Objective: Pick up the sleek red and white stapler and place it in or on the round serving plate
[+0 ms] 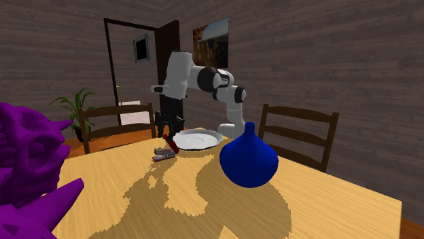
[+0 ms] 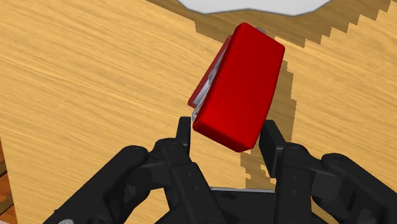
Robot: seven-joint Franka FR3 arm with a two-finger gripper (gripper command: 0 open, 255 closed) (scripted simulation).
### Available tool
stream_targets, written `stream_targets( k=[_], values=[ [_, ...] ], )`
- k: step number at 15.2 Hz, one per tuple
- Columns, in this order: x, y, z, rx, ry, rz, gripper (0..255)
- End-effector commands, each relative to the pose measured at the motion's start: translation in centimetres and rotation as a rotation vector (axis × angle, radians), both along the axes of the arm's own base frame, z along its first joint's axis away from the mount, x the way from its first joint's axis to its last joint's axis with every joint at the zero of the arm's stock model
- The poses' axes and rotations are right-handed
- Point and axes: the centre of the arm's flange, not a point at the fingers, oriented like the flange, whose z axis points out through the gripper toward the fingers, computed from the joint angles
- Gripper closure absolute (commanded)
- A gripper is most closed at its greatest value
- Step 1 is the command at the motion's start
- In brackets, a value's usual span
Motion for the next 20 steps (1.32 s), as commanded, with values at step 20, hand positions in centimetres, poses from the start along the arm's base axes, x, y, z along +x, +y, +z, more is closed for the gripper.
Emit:
stream_targets(
  k=[20],
  values=[
    [0.1,0.0,7.1,0.003,0.005,0.0,255]
  ],
)
